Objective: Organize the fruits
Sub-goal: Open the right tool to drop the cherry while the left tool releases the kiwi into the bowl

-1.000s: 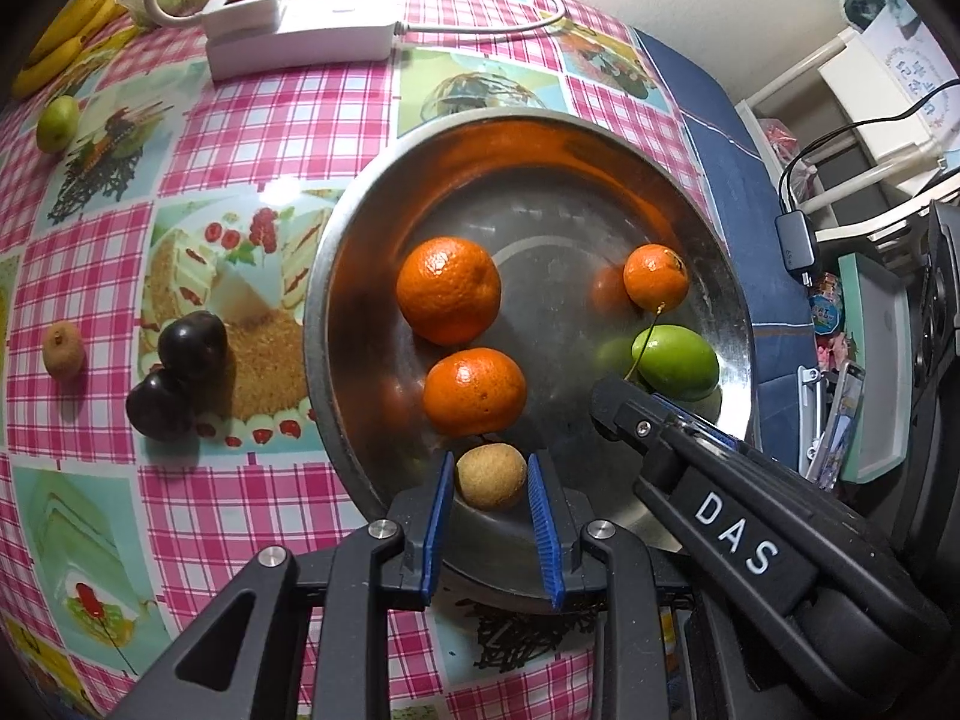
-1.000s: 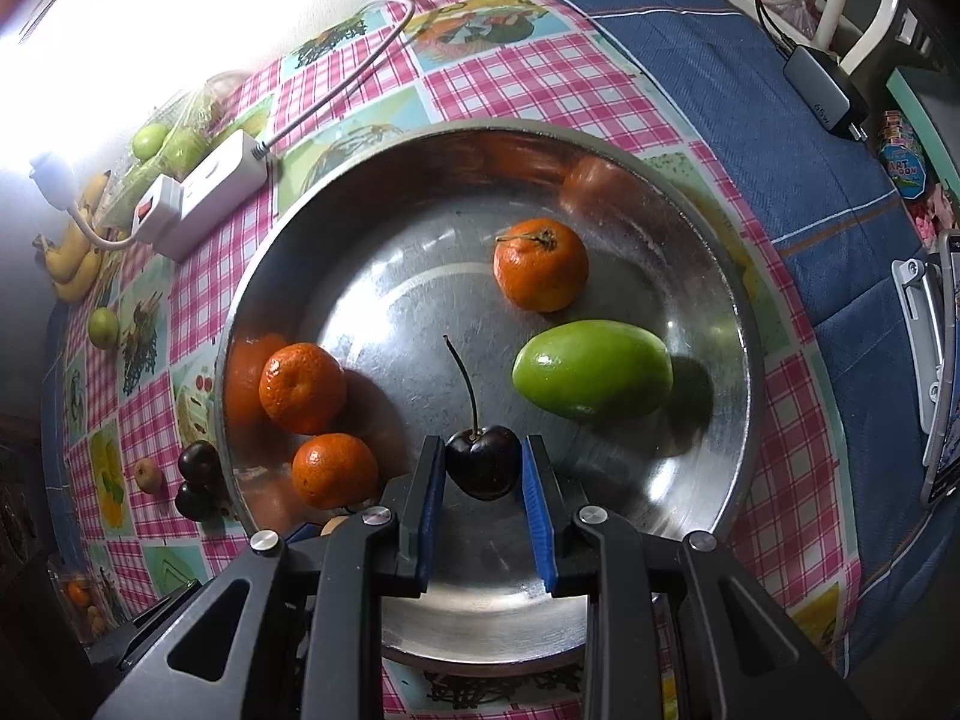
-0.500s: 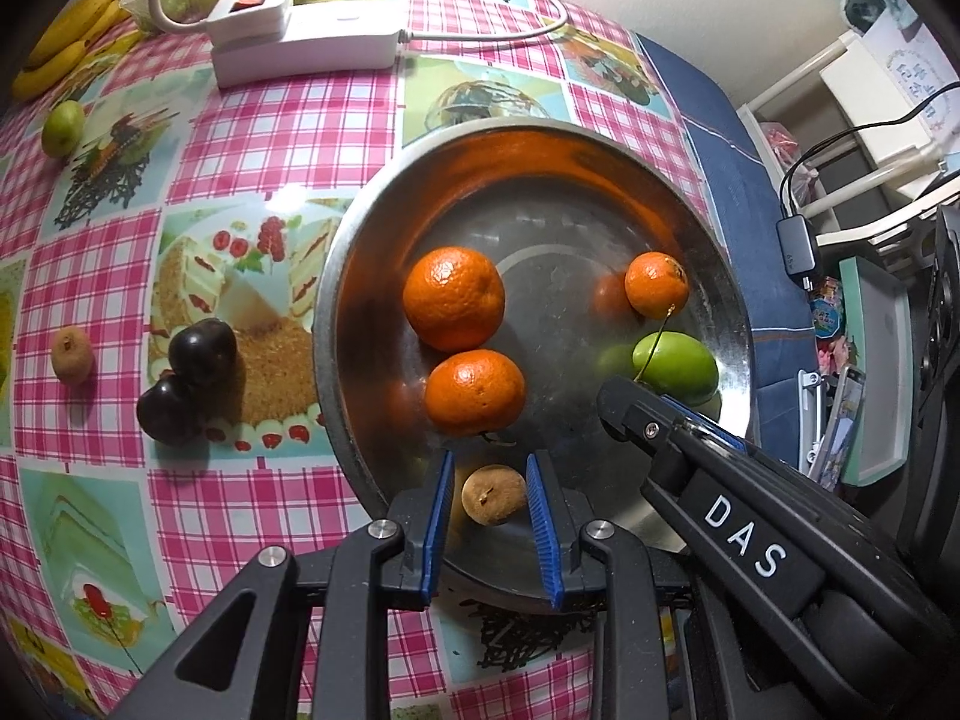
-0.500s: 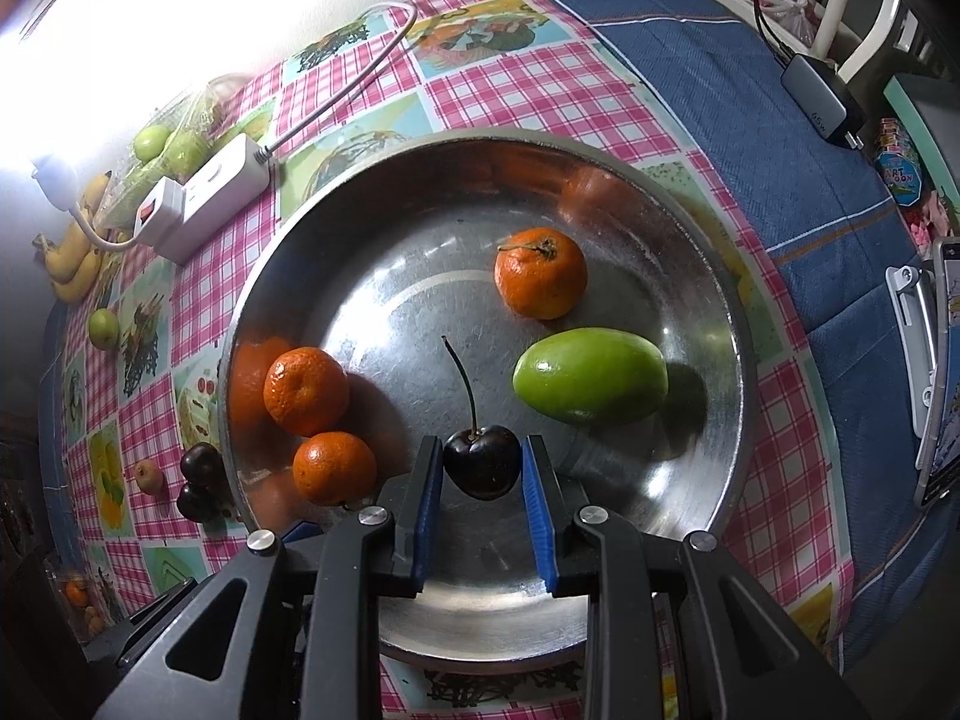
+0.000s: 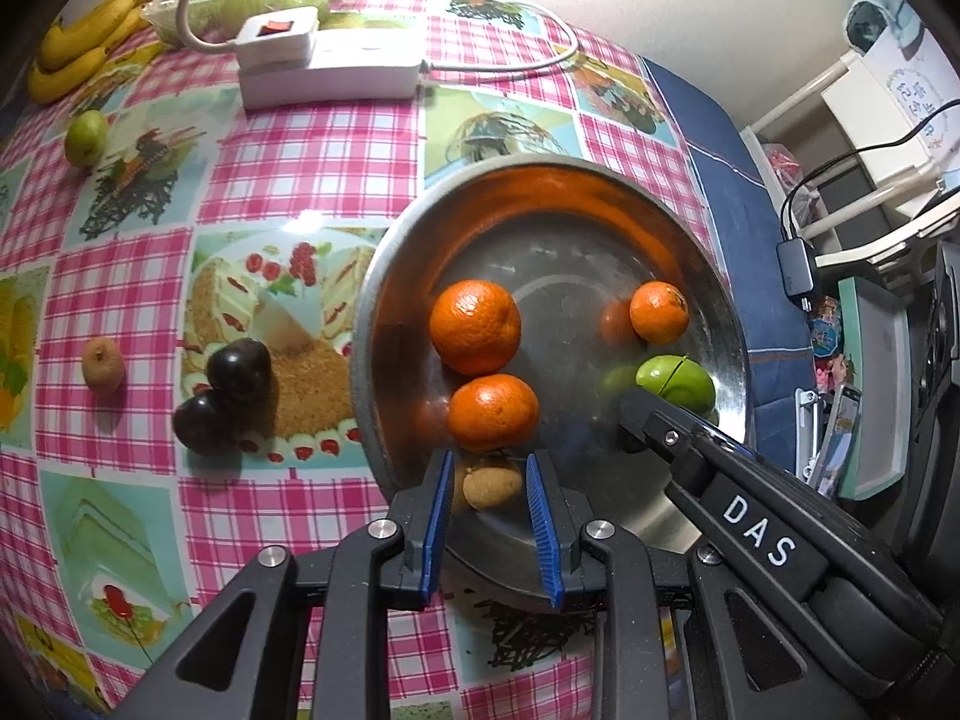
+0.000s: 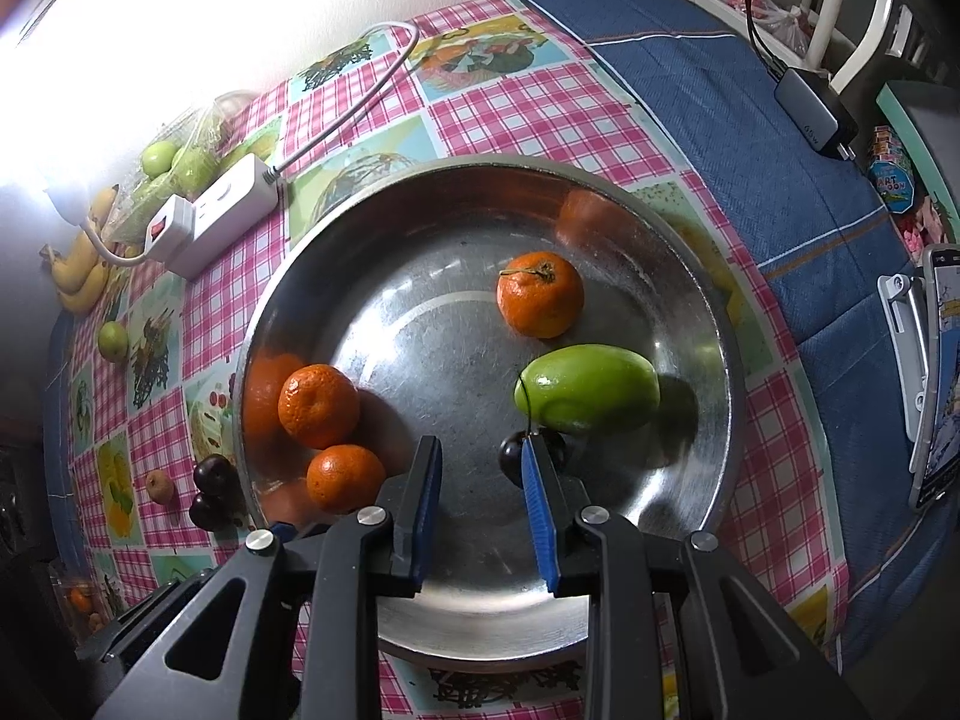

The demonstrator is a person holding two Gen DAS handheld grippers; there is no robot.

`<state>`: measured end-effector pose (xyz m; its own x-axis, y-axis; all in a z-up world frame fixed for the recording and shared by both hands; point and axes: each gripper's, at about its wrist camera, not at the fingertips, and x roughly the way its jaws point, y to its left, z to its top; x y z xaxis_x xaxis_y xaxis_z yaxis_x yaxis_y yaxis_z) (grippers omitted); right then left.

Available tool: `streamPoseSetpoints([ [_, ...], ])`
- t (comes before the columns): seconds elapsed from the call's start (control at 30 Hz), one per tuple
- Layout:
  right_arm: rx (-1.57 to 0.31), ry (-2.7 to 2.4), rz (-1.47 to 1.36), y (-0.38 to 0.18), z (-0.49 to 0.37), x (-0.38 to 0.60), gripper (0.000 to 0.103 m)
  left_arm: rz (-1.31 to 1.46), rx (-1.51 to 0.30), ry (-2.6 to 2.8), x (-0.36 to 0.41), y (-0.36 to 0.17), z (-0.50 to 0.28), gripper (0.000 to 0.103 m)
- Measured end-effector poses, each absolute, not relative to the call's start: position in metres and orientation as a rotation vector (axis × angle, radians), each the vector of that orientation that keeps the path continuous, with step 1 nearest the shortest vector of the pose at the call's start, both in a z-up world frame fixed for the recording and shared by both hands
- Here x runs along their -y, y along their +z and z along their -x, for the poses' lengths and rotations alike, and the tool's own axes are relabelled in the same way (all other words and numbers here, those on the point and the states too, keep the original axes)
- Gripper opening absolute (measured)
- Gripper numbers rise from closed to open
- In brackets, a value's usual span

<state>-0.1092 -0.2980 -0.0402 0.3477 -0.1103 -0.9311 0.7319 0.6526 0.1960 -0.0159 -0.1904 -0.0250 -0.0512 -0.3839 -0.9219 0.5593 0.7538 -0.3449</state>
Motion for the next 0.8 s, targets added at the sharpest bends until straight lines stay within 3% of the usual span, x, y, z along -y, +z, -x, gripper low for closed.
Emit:
streamPoseSetpoints([
  [0.8,-1.071,-0.586,-0.617,-0.029,0.102,0.288,0.028,-0.075,-1.286,-0.515,0.124,0.004,-0.043,0.030],
])
